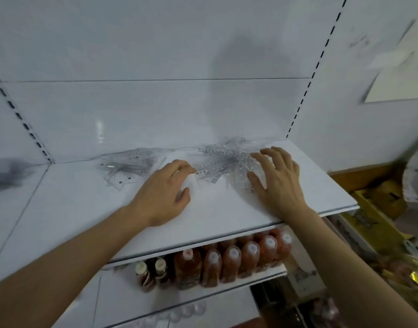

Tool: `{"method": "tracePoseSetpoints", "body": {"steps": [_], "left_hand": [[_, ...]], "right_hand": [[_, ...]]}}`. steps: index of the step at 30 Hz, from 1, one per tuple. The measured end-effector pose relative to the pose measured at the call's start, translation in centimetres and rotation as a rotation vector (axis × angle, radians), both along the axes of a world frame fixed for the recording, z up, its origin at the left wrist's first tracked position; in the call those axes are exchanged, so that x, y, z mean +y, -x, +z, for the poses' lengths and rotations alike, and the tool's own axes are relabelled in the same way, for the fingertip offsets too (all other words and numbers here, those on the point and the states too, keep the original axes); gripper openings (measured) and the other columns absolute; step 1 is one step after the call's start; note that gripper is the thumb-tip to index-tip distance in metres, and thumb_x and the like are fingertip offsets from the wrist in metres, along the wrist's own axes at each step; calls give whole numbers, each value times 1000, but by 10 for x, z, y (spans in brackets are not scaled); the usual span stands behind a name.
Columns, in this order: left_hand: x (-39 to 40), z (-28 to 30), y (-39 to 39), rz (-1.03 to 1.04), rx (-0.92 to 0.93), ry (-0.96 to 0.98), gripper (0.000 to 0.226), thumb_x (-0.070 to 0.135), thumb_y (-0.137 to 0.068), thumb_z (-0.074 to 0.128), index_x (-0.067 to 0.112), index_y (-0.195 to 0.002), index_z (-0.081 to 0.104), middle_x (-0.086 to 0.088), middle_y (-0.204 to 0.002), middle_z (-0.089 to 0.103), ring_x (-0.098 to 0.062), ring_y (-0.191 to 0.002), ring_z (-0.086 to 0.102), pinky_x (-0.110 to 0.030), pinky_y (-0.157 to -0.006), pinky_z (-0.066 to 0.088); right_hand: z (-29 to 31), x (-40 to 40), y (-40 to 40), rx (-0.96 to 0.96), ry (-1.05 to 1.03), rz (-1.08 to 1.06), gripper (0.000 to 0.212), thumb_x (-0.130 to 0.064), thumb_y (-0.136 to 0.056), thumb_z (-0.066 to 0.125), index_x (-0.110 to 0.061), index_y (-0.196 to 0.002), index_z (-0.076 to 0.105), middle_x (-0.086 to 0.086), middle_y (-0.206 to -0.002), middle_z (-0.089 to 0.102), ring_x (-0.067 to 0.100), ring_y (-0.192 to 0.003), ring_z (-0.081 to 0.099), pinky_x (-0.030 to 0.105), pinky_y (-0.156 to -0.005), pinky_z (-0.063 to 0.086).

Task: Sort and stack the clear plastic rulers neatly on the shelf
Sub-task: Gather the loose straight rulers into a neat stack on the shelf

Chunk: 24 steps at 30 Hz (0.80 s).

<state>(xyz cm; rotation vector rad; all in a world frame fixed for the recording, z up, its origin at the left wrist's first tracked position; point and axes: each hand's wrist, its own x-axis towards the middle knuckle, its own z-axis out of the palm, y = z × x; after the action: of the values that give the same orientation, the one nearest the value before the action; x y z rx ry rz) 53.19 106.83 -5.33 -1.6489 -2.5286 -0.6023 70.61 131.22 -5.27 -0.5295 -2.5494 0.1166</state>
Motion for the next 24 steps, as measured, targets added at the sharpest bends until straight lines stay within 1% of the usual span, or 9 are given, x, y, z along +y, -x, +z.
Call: {"method": "tracePoseSetpoints", "body": {"steps": [1,3,5,8,10,14,18,21,24], "left_hand": [[0,2,0,2,22,3,50,36,-93,43,19,-140,51,4,-139,45,-16,-120,52,-39,-101,47],[-2,5,-1,15,56,11,52,39,-93,40,17,-137,54,1,-138,48,-19,-119,53,-42,-100,47],[-10,7,-1,55,77,25,53,41,-94,38,16,-137,55,-3,-140,48,-22,-125,51,-45,-103,45],[-40,13,7,143,99,43,56,47,-95,35,17,-138,54,-5,-143,47,-25,-132,46,-47,-108,42],[-76,19,17,196,100,56,58,49,-94,33,17,-138,54,-6,-141,48,-24,-129,47,-47,-106,42],[-165,32,48,363,109,112,62,57,-93,28,22,-138,53,2,-139,47,-19,-128,46,-44,-103,44],[-256,36,79,493,91,97,66,60,-91,28,19,-136,55,0,-136,51,-21,-122,50,-43,-95,49],[-311,35,105,537,86,103,66,60,-91,27,21,-138,52,1,-138,49,-22,-125,48,-46,-96,48],[-352,34,139,525,75,101,65,60,-91,26,23,-139,50,4,-139,46,-19,-126,47,-44,-98,48]], "right_hand": [[1,-4,-3,9,4,3,48,-46,-96,47,-20,-134,59,6,-139,54,31,-140,39,52,-104,38],[2,-14,-5,8,22,11,49,-46,-95,46,-20,-135,58,5,-142,53,30,-143,36,54,-106,37],[5,-31,1,-15,44,56,52,-49,-96,44,-22,-139,54,2,-148,49,28,-148,30,55,-111,33],[19,-62,29,-63,37,198,54,-51,-99,39,-23,-145,47,0,-155,42,24,-153,22,56,-118,24],[27,-90,52,-83,44,290,55,-50,-100,39,-23,-147,44,-1,-158,39,24,-154,19,56,-120,22],[35,-152,107,-155,87,440,55,-44,-104,45,-19,-152,40,-2,-158,39,19,-154,18,51,-123,21],[36,-222,162,-217,106,556,60,-45,-103,47,-17,-155,34,-2,-161,34,20,-154,18,50,-122,21],[39,-271,197,-214,105,597,61,-46,-103,47,-19,-156,31,-3,-162,31,19,-153,20,49,-122,22],[40,-316,228,-215,123,601,62,-46,-102,49,-19,-155,33,-2,-159,35,20,-149,27,49,-119,30]]}}
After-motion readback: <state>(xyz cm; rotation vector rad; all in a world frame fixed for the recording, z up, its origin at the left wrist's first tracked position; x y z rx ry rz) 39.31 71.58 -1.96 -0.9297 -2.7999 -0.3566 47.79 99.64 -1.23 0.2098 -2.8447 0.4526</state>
